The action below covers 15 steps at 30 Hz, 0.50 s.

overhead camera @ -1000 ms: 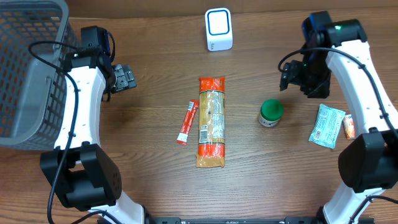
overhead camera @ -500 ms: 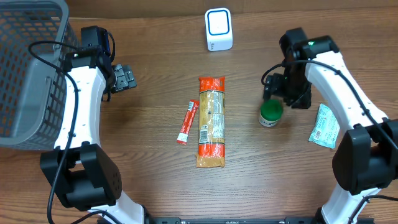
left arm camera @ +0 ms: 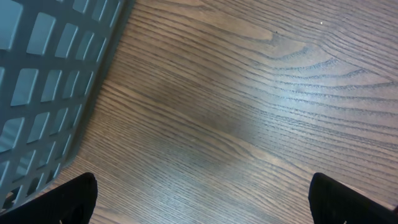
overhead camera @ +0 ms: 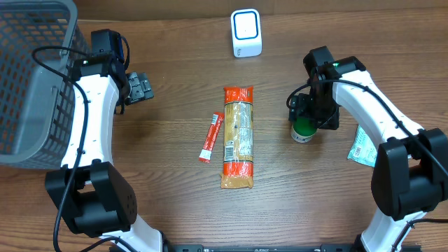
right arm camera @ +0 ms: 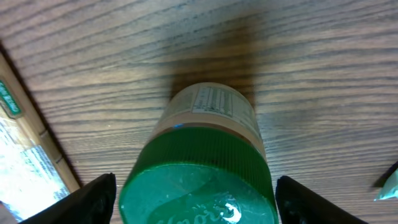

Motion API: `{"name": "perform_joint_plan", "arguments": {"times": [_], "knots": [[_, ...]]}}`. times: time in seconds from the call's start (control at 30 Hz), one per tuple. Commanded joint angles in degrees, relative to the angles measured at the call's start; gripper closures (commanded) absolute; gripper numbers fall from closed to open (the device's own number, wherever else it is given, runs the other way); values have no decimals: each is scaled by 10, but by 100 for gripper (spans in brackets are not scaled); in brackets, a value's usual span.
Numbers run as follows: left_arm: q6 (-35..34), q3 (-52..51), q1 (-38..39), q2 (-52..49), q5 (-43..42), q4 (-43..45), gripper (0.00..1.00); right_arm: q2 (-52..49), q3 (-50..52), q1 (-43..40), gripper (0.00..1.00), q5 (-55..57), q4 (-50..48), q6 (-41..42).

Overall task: Scan the item barcode
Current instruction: 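Lower the right gripper around the jar cap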

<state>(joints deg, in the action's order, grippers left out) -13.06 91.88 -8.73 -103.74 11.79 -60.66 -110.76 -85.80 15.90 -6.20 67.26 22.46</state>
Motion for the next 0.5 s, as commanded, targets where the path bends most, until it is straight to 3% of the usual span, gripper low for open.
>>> {"name": "perform_joint_plan", "arguments": {"times": [0.0, 0.3, 0.47], "knots": [[6, 10, -1, 5, -3, 0, 0, 5, 3, 3, 27, 1, -7, 0], [6, 10, -1, 5, -3, 0, 0, 5, 3, 3, 41, 1, -8, -81], [6, 10, -1, 5, -3, 0, 0, 5, 3, 3, 42, 1, -7, -152]]}}
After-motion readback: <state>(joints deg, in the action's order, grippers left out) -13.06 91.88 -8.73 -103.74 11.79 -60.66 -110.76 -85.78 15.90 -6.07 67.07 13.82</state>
